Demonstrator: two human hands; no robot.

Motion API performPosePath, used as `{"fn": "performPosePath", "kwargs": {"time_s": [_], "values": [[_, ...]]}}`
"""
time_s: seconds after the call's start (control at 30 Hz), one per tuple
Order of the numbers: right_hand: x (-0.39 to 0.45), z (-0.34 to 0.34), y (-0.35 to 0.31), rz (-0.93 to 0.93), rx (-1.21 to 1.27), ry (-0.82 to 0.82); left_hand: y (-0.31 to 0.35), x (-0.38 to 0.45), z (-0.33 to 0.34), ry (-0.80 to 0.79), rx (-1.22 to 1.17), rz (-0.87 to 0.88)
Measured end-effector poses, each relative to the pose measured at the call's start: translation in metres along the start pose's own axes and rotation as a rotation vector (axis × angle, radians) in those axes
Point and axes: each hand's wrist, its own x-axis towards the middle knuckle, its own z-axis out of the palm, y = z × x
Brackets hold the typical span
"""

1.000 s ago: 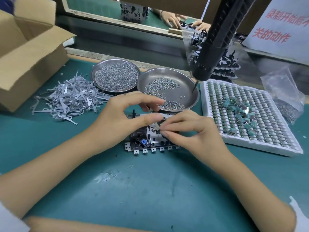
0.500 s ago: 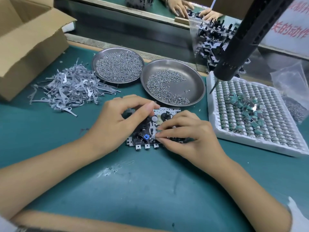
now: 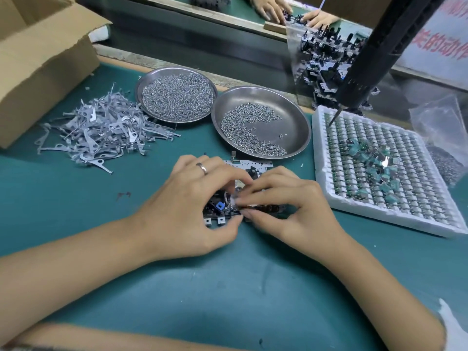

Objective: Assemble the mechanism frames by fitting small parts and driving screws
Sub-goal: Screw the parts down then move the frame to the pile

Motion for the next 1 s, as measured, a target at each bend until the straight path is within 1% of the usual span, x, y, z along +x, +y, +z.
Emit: {"fn": "performPosePath", "kwargs": {"time_s": [0.07, 0.37, 0.53, 0.57, 0.63, 0.73, 0.8, 0.83, 0.87, 0.9, 1.0], "values": [[0.001, -0.001, -0.001, 0.058, 0.042, 0.001, 0.0, -0.002, 0.003, -0.007, 0.038, 0.013], [0.0, -0.001, -0.005, 0.113, 0.129, 0.002, -0.002, -0.002, 0.007, 0.046, -0.003, -0.007], [0.0, -0.001, -0.005, 0.105, 0.125, 0.016, -0.002, -0.002, 0.008, 0.059, -0.023, -0.02], [0.0, -0.002, -0.005, 0.104, 0.126, 0.048, -0.002, -0.002, 0.008, 0.058, -0.023, -0.019], [0.002, -0.005, -0.006, 0.11, 0.127, 0.178, -0.002, -0.001, 0.007, 0.057, -0.023, -0.012], [0.006, -0.01, -0.01, 0.105, 0.063, 0.496, -0.003, 0.001, 0.006, 0.063, -0.027, -0.003], [0.014, -0.017, -0.014, 0.131, 0.056, 0.729, -0.004, 0.001, 0.007, 0.073, -0.055, -0.014], [0.019, -0.022, -0.015, 0.147, 0.052, 0.819, -0.004, 0.001, 0.007, 0.078, -0.068, -0.017], [0.026, -0.029, -0.017, 0.165, 0.041, 0.873, -0.005, 0.001, 0.007, 0.082, -0.076, -0.017], [0.033, -0.037, -0.019, 0.183, 0.026, 0.894, -0.006, 0.001, 0.008, 0.085, -0.082, -0.015], [0.06, -0.06, -0.029, 0.203, 0.023, 0.841, -0.007, 0.002, 0.009, 0.096, -0.093, -0.005]]}}
